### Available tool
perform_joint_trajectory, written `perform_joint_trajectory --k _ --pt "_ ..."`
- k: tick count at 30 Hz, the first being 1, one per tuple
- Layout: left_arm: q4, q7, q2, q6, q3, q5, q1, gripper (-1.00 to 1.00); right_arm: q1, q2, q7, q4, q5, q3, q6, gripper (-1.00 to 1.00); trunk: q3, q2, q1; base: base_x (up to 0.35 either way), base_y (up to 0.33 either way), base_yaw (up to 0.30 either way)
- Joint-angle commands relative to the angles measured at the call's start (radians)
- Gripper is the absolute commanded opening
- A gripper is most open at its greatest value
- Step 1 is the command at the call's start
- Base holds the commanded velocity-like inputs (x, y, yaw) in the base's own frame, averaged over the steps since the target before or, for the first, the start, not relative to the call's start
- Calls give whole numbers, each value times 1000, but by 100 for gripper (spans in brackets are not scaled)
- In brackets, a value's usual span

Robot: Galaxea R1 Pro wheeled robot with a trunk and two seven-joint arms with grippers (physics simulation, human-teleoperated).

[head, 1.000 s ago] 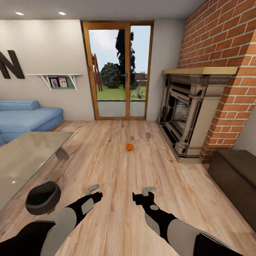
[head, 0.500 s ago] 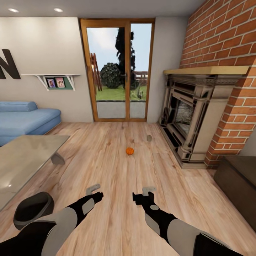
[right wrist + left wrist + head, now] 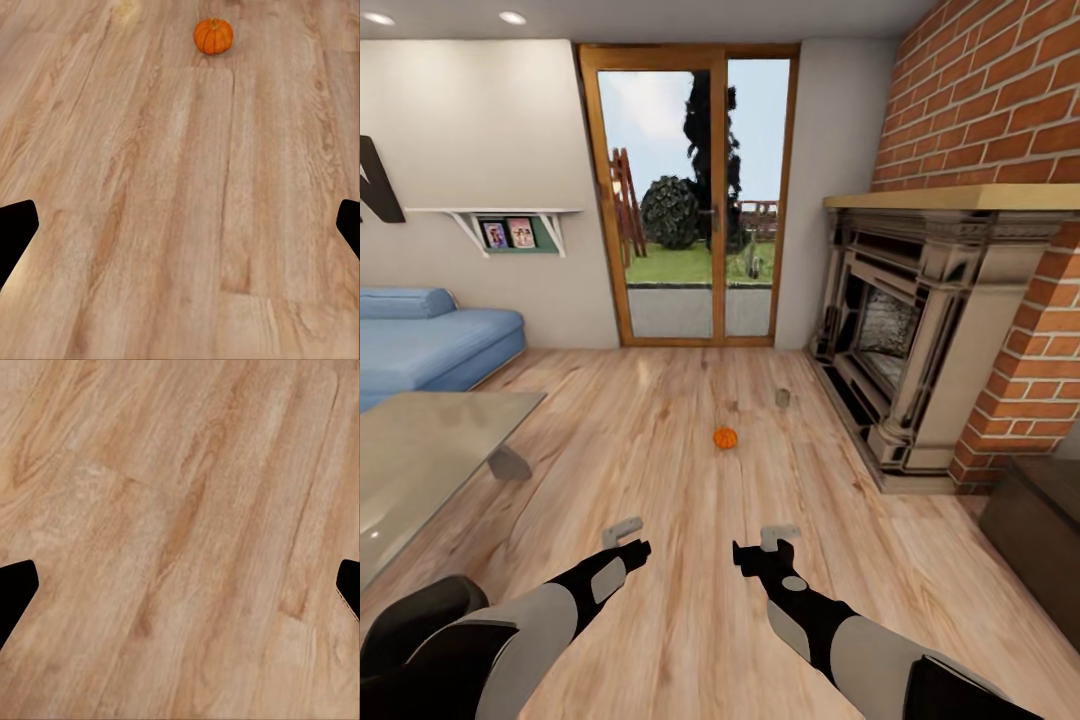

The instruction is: Place each of the two pumpkins and all three candles from the living room inside a cabinet in the living room (use any cabinet), then make sure every cabinet is closed, and position the cauldron so it is next to a table in the living room.

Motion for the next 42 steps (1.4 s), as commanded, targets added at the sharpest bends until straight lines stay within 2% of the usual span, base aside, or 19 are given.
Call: perform_joint_trajectory --k 1,14,27,42 --pt "-1 4 0 2 -3 5 0 100 0 0 -5 0 -8 9 -3 100 -1 0 1 332 0 0" --pt "-1 3 -13 0 -3 5 1 100 0 -3 -5 -1 -6 7 -3 100 -1 0 1 332 85 0" --pt "-1 2 -14 0 -3 5 1 100 0 -3 -5 0 -7 7 -3 100 -1 0 1 332 100 0" --pt "-1 2 -14 0 -3 5 3 100 0 -2 -5 1 -7 7 -3 100 -1 0 1 332 7 0"
